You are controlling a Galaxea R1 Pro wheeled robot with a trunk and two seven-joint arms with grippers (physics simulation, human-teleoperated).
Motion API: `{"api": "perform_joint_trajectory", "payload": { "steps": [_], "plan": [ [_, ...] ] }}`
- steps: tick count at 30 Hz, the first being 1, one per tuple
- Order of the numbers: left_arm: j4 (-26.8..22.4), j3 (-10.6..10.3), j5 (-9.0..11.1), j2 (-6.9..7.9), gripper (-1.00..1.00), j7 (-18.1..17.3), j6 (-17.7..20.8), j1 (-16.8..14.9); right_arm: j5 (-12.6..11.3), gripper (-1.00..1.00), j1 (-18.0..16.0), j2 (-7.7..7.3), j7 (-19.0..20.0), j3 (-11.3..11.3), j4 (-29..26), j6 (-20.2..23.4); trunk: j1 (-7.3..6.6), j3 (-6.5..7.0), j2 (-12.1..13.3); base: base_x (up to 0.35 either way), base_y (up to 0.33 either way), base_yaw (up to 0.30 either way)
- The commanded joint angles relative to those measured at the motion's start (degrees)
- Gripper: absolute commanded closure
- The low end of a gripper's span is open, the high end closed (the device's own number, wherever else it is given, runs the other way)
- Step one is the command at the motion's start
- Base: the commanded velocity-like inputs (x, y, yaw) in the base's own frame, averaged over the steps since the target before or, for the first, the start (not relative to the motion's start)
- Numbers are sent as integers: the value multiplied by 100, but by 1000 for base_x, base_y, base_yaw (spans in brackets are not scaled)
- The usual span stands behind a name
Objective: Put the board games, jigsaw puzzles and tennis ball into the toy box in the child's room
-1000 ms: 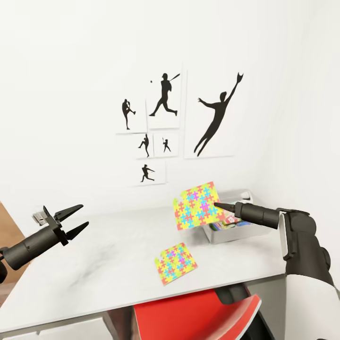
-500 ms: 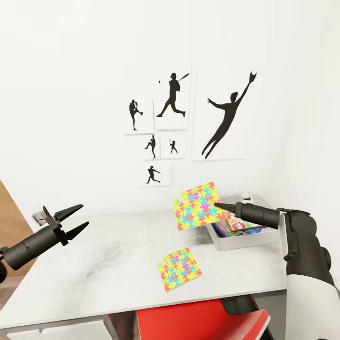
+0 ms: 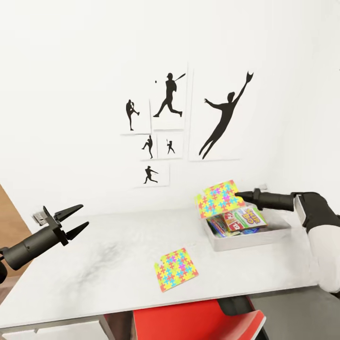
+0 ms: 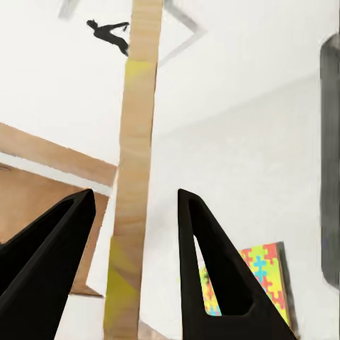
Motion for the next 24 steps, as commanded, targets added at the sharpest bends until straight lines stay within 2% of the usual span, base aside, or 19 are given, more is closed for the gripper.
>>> {"api": "perform_joint_trajectory", "payload": {
  "steps": [1,5,9,11,14,15,17,18,19,20,22,23,24],
  "plan": [
    [0,-5,23,-1,-100,33,25,-7,48,100,-381,-265,-213,-31,681,-235,4,-14,-14,1,-8,0],
    [-10,-14,29,-1,-100,20,35,-6,57,100,-846,-597,-637,-28,1502,-693,4,-14,-14,1,-5,0],
    [-65,-17,37,13,-100,14,52,-9,51,100,-966,-675,-779,-13,1771,-892,4,-14,-14,0,-1,0],
    [-85,-34,39,49,-100,175,56,-97,52,100,-990,-674,-834,-13,1851,-970,4,-14,-14,0,0,0],
    [-96,-131,41,29,-100,916,62,-360,52,100,-1000,-671,-863,-12,1886,-994,4,-14,-14,0,0,0],
    [-98,-330,56,3,-100,1496,61,-573,52,100,-1004,-686,-861,-6,1895,-963,4,-14,-14,0,0,0],
    [-97,-613,94,-21,-100,2100,56,-836,54,100,-1018,-706,-854,-11,1901,-895,4,-14,-14,0,0,0],
    [-97,-875,154,-48,-100,2700,47,-1119,58,100,-1041,-721,-849,-18,1904,-736,4,-14,-14,0,0,0],
    [-97,-986,216,-70,-100,2994,43,-1269,60,100,-1051,-729,-854,-21,1904,-628,4,-14,-14,0,0,0],
    [-96,-1169,460,-151,-100,3558,35,-1588,63,100,-1072,-739,-867,-25,1903,-394,4,-14,-14,0,0,0],
    [-96,-1343,802,-256,-100,4087,18,-1866,66,100,-1086,-746,-876,-27,1899,-216,4,-14,-14,0,0,0],
    [-96,-1535,1140,-352,-100,4599,-51,-2082,64,100,-1095,-751,-879,-29,1897,-97,4,-14,-14,0,0,0],
    [-96,-1636,1278,-398,-100,4836,-125,-2168,63,100,-1099,-752,-879,-29,1896,-48,4,-14,-14,0,0,0]
  ]
}}
